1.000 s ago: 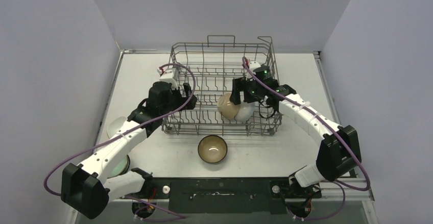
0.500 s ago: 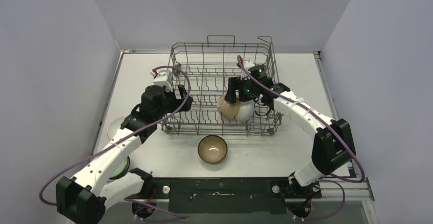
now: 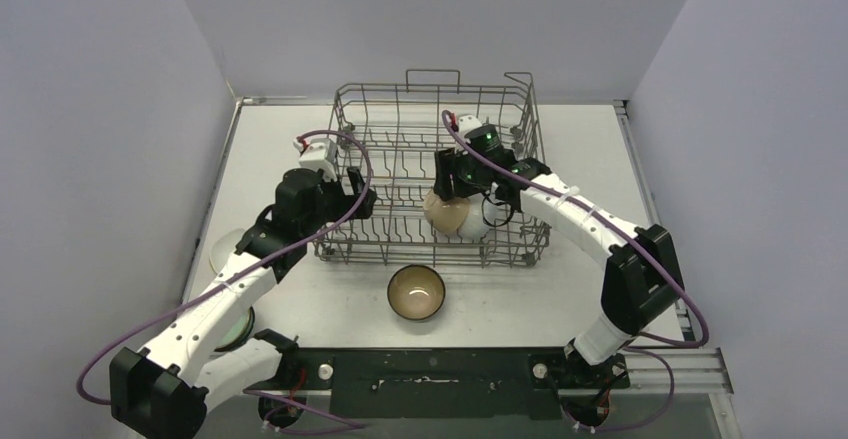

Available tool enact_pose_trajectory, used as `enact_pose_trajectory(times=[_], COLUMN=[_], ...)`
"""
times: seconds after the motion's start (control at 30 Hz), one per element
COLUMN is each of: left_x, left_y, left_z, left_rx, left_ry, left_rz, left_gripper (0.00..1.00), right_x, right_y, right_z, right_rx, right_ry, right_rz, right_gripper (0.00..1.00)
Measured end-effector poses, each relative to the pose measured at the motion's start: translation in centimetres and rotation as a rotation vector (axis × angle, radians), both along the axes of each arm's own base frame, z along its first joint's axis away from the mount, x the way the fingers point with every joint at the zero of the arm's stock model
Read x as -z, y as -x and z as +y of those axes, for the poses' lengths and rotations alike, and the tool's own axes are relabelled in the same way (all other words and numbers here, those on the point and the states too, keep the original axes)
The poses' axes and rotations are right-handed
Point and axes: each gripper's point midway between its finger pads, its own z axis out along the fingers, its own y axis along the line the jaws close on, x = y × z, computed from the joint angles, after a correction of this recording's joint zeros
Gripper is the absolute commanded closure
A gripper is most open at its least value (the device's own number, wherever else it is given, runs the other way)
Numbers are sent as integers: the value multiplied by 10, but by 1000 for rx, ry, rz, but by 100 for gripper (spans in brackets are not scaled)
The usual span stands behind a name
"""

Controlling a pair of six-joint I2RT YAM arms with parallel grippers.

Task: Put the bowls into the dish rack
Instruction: Turn the bowl upside down on the dish rack.

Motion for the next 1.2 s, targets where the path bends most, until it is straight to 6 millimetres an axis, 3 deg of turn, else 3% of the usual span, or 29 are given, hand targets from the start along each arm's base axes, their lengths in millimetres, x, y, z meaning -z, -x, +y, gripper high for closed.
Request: enact_pose_trajectory(times=[0.13,0.3,0.53,0.73,0.87,0.97,1.2], left_x=[-1,0,4,3,-1,-4,-5], left_y=[-1,-1,0,2,1,1,1], left_z=[0,-5,-14,-19,-20,-21,-21], left_rx=[1,22,64,86,91,91,93], left_ry=[5,27,71,93,104,113,119], left_rz=[-3,-1,8,6,-5,-12,-13], left_gripper=[18,17,17,17,17,17,17], right_x=[2,3,11,12,12,10,9], right_y=[-1,0,0,2,3,2,-1], right_z=[3,4,-12,-13,-10,-8,-3], right_rx=[0,0,11,0,-11,-14,-4], right_ry=[43,64,36,11,10,10,49], right_rz=[-24,-35,24,49,47,31,2], right_gripper=[39,22,12,14,29,34,36])
